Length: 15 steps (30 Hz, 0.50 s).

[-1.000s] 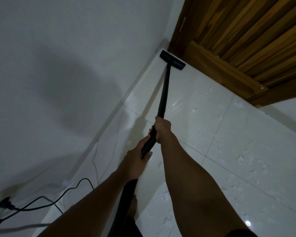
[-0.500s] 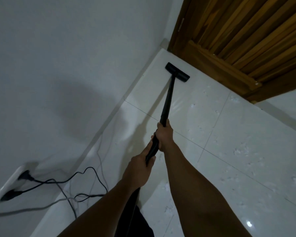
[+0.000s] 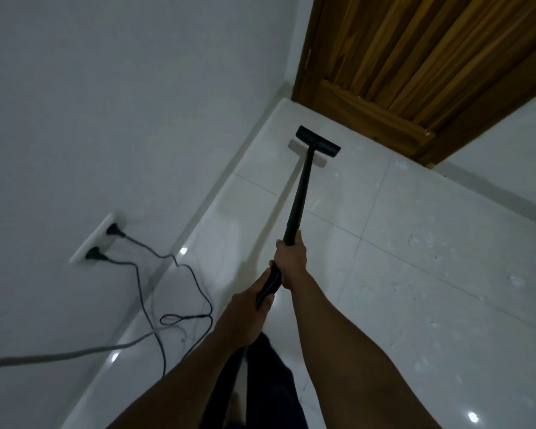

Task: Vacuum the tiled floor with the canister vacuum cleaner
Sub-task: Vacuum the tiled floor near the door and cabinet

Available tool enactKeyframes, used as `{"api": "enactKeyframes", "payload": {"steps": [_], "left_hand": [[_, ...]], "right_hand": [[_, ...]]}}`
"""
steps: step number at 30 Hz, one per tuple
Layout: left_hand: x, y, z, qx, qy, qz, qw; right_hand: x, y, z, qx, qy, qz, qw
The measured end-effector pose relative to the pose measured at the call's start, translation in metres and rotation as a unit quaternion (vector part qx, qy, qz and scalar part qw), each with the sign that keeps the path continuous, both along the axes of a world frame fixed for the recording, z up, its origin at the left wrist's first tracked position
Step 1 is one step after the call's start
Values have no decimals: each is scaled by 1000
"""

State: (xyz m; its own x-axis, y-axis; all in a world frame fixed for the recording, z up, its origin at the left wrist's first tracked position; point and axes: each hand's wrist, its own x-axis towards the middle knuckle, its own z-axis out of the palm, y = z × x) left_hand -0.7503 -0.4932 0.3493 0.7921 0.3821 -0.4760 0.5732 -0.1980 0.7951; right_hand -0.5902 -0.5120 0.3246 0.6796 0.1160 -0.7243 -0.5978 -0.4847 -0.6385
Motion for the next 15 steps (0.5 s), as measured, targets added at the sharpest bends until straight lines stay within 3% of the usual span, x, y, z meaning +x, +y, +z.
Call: {"api": "enactKeyframes", "payload": {"steps": [5,15], "left_hand": [[-89,-59,46,-6,-47,-5,999],[-231,-181,99,-4,-27,-45,999]], "right_hand": [[-81,-66,41,1,-2,-10,1000],[-222,-195,86,-37,12,20,999]]}}
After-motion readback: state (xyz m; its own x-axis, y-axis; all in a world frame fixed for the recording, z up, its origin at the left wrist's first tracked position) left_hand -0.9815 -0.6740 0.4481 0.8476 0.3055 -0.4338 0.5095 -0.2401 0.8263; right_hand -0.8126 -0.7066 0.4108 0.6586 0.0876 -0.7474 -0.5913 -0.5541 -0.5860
